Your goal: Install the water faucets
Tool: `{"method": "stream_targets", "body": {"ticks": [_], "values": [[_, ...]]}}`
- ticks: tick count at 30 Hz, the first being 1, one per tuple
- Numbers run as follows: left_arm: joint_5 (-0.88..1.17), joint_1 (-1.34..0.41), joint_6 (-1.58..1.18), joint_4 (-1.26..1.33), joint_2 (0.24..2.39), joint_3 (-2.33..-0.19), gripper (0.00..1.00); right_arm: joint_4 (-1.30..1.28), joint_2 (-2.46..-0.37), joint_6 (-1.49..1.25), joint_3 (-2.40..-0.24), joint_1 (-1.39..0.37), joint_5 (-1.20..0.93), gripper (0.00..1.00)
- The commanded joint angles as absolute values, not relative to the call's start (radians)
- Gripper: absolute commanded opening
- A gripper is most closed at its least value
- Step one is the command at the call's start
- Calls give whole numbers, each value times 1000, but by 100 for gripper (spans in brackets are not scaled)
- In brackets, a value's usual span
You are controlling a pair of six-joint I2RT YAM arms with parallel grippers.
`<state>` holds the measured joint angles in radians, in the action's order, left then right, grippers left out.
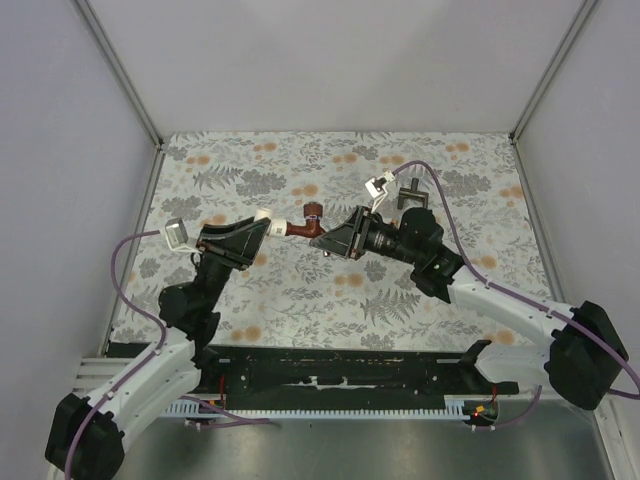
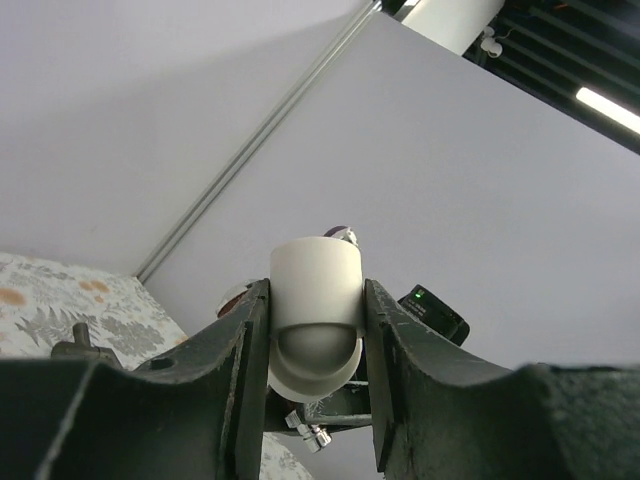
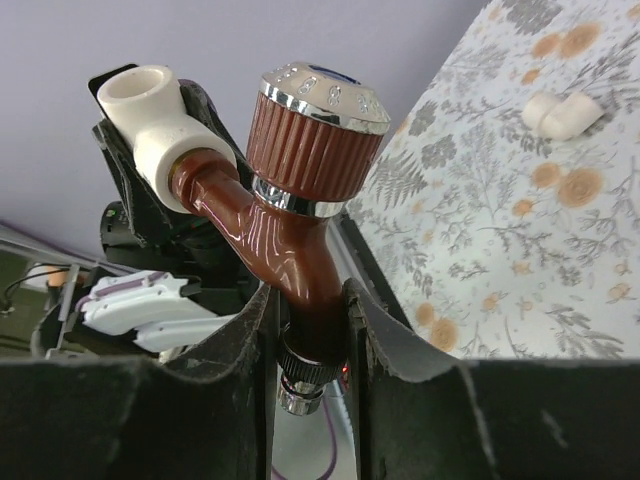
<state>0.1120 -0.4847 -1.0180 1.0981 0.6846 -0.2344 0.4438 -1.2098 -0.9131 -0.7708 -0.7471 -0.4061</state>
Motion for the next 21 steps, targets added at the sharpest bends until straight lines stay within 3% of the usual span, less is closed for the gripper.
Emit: {"method": "stream_targets", "body": {"ticks": [1,3,6,8,12,14,21], "values": [[232,-499,-946,1258,646,-244,2,509,-1223,-1034,-784,-713,-371,0],[194,-500,-953,1252,644,-227,2,441,-1206,-974,-801,-715,-359,4],[88,-500,-977,1200,624,-198,2,327,-1167,-864,-833,-715,-345,46],[17,-500,-1002,1135,608,-184,2,252,-1137,-763,-851,-713,-321,60],[-86,-499,-1061,956,569,-190,2,134,-1056,-483,-870,-715,-285,74],[-113,-500,-1123,846,548,-213,2,161,-1010,-340,-838,-715,-296,86],[-173,-500,-1311,580,506,-271,2,287,-916,104,-692,-716,-529,89]]}}
